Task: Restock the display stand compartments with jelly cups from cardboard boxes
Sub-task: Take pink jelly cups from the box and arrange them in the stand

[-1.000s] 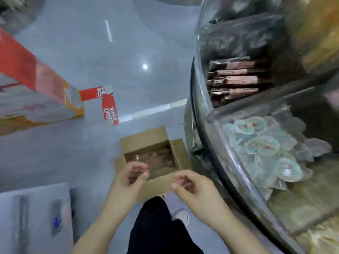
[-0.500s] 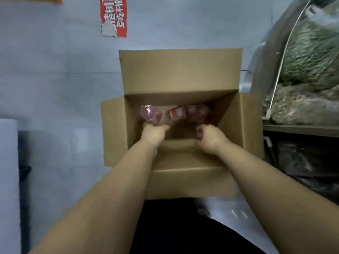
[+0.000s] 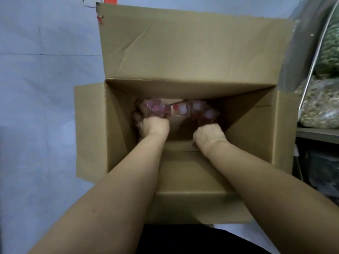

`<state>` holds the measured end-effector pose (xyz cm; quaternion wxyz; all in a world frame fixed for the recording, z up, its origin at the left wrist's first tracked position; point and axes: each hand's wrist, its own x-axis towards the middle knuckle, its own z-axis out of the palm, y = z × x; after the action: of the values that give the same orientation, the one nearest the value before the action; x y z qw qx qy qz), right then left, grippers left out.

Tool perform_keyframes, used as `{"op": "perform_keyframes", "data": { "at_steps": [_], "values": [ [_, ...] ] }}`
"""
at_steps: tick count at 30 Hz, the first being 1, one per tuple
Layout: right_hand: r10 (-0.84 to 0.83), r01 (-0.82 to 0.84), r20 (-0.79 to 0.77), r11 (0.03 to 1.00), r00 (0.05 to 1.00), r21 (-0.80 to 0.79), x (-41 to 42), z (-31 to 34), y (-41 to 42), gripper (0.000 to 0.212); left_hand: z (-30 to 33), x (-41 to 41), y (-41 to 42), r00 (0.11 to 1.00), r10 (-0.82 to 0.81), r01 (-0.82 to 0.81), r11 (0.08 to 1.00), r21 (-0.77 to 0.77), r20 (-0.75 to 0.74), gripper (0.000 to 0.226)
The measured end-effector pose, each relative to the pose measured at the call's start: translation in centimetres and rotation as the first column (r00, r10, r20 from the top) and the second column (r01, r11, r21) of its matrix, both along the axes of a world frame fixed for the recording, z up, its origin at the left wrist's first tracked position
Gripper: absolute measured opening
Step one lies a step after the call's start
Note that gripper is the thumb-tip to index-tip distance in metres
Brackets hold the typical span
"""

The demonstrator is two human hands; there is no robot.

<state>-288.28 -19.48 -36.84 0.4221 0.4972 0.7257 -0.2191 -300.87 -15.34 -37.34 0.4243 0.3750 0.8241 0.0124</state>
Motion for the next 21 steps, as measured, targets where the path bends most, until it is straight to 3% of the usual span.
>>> {"op": "perform_keyframes", "data": {
  "at_steps": [4, 7, 10, 13, 16, 19, 21],
  "values": [
    [-0.130, 0.132, -0.107, 0.991, 0.986, 0.011, 1.2, 0.8, 0.2, 0.025, -1.3, -1.1, 0.1, 0.938, -0.340, 0.344, 0.937, 0.061, -0.062, 0.041],
    [-0.300, 0.313, -0.184, 0.949, 0.936, 0.045, 2.1, 1.6, 0.5, 0.031, -2.0, -1.8, 1.3, 0.787, -0.612, 0.611, 0.791, -0.043, -0.082, 0.039],
    [-0.505, 0.531, -0.189, 0.836, 0.842, 0.137, 1.9, 1.5, 0.6, 0.038, -1.9, -1.4, 1.6, 0.782, -0.621, 0.621, 0.784, -0.007, -0.056, 0.052],
    [-0.772, 0.811, -0.250, 0.555, 0.585, 0.184, 0.9, 0.9, 0.2, 0.043, -1.4, -0.9, 1.7, 0.817, -0.577, 0.577, 0.816, 0.031, 0.004, 0.037],
    [-0.908, 0.986, -0.386, 0.135, 0.163, 0.099, 0.8, -0.1, 0.7, 0.050, -1.2, -1.4, 1.3, 0.879, -0.476, 0.476, 0.878, 0.041, -0.011, 0.037],
    [-0.935, 0.999, -0.354, 0.026, 0.018, -0.018, 1.7, -1.6, 2.6, 0.044, -1.2, -1.6, 0.3, 0.915, -0.401, 0.400, 0.916, 0.032, 0.038, 0.054],
    [-0.960, 0.995, -0.280, 0.046, 0.018, -0.094, 2.0, -2.0, 3.2, 0.040, -0.9, -0.9, 0.0, 0.921, -0.372, 0.366, 0.928, 0.067, 0.120, 0.057]
  ]
}}
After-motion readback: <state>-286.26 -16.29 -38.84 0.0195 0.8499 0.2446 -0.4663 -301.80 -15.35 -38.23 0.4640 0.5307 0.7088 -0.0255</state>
